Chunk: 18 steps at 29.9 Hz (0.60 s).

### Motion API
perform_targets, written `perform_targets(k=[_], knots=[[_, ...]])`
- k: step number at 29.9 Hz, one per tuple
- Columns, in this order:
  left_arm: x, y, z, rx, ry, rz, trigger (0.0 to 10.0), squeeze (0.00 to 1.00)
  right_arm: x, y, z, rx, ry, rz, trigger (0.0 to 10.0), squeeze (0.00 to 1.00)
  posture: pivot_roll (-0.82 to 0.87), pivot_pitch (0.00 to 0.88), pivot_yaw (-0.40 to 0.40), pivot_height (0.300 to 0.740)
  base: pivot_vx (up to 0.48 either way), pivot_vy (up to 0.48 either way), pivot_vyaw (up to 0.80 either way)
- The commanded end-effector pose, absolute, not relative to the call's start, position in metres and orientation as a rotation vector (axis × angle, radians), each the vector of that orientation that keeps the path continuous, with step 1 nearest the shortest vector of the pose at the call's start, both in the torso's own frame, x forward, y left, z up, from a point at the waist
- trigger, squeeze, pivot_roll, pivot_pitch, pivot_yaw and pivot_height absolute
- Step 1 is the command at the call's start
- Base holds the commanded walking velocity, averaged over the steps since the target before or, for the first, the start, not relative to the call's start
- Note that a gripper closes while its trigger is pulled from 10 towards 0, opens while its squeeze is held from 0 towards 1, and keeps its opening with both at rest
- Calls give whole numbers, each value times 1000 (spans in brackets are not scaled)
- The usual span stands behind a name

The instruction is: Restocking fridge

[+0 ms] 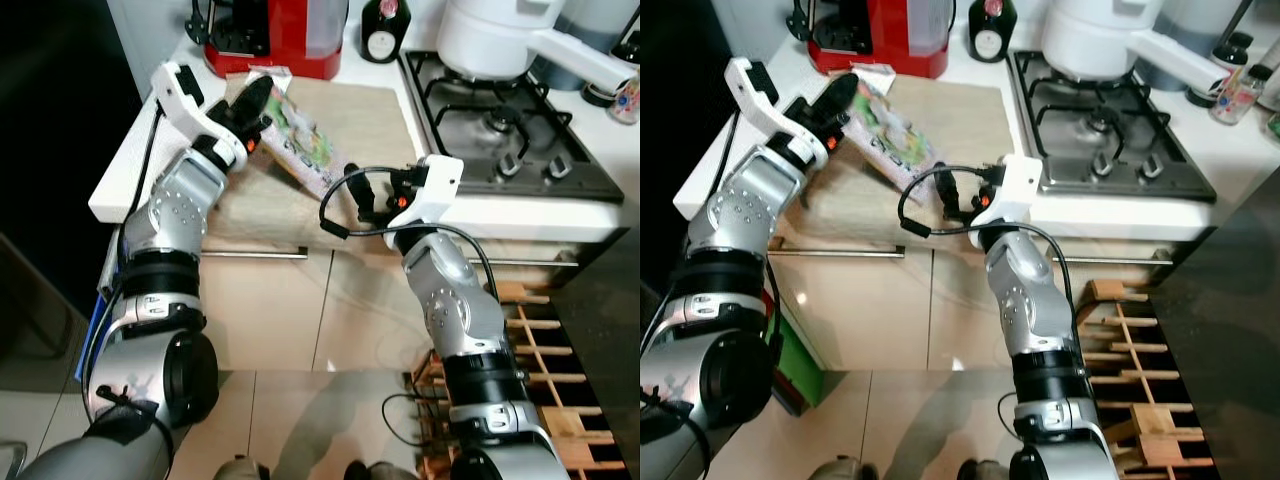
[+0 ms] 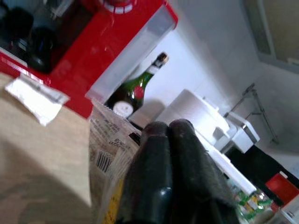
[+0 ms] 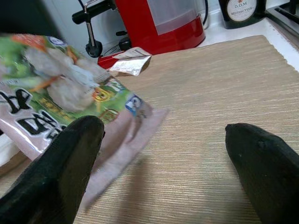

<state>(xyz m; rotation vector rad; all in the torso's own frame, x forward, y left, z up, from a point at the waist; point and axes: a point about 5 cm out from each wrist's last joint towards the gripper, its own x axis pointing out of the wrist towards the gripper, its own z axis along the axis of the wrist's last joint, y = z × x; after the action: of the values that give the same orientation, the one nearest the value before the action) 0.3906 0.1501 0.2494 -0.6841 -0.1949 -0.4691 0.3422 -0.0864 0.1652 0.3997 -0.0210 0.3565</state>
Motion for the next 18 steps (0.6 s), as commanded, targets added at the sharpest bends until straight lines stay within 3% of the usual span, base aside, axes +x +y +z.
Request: perform_targets(k=[1,3,18], knots=[[386,145,260,-561,-229,-468,0,0,343,-92,164,392,-32,326,10000,0,20,30,-19,740,0,0,0],[382,139,256,-413,-215,-476,0,0,344,-97,164,390,-35,302,10000,0,22,28,-19,740,0,0,0],[379,138,261,-348,-264,-463,0,0,349,-94,164,356,-13,325,10000,0,31,26,-27,740,0,0,0]])
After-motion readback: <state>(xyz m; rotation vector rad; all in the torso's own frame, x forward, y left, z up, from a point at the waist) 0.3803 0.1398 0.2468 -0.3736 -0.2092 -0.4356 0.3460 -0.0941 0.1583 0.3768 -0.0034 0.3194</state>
